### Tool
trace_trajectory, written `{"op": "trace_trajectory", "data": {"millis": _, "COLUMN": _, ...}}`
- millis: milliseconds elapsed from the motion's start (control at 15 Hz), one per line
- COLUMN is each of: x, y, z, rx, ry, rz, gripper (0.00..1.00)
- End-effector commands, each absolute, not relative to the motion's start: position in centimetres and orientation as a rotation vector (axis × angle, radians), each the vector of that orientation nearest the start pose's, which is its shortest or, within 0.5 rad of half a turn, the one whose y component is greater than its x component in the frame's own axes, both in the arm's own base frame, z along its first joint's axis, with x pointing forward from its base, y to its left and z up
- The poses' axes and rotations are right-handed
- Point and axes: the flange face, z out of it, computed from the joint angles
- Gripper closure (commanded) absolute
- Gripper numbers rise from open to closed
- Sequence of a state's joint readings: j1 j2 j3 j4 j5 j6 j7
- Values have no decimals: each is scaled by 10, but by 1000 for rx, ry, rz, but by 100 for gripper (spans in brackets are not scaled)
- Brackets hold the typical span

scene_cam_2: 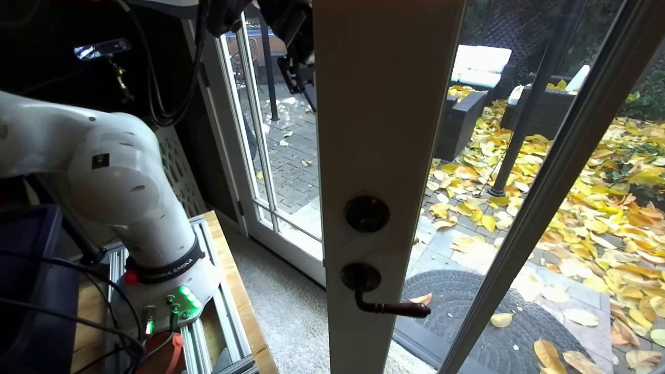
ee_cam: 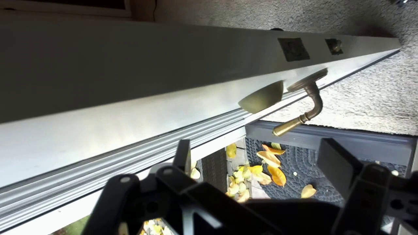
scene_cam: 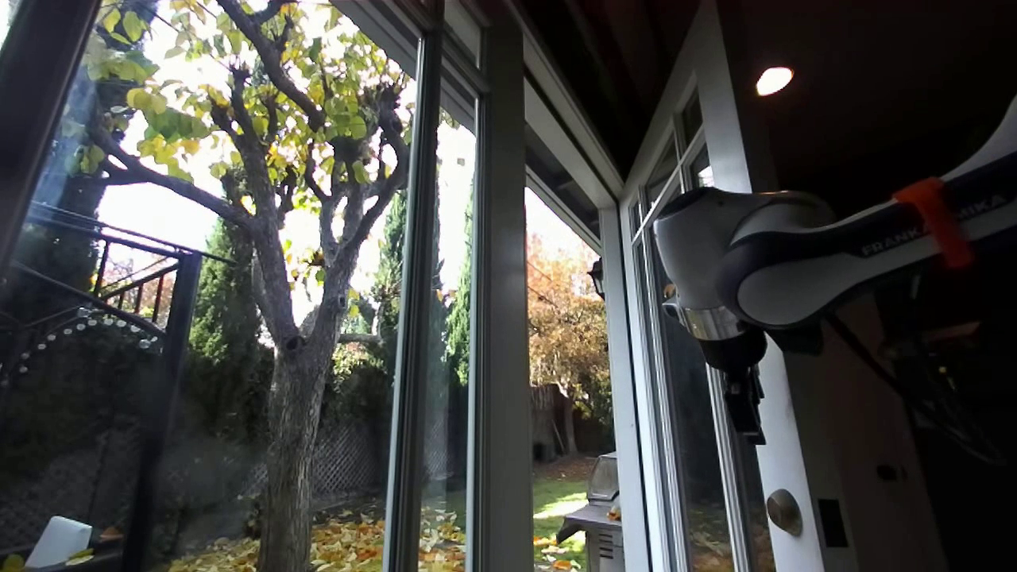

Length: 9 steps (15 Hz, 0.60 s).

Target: Open the right window.

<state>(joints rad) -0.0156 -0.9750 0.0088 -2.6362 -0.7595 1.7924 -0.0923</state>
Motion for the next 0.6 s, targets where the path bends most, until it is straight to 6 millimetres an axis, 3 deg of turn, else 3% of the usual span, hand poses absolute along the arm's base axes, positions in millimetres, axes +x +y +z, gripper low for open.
{"op": "trace_trajectory", "data": {"millis": 0, "x": 285, "y": -35, "z": 551, "rx": 2500, "ry": 330, "rz": 77, "gripper": 0}}
{"op": "trace_trajectory", "data": {"millis": 267, "x": 310, "y": -7, "z": 549, "rx": 2711, "ry": 394, "rz": 96, "gripper": 0}}
{"op": "trace_trajectory", "data": {"millis": 467, "x": 326, "y": -7, "z": 549, "rx": 2838, "ry": 478, "rz": 111, "gripper": 0}}
{"op": "trace_trajectory", "data": {"millis": 533, "x": 310, "y": -2, "z": 544, "rx": 2760, "ry": 413, "rz": 107, "gripper": 0}}
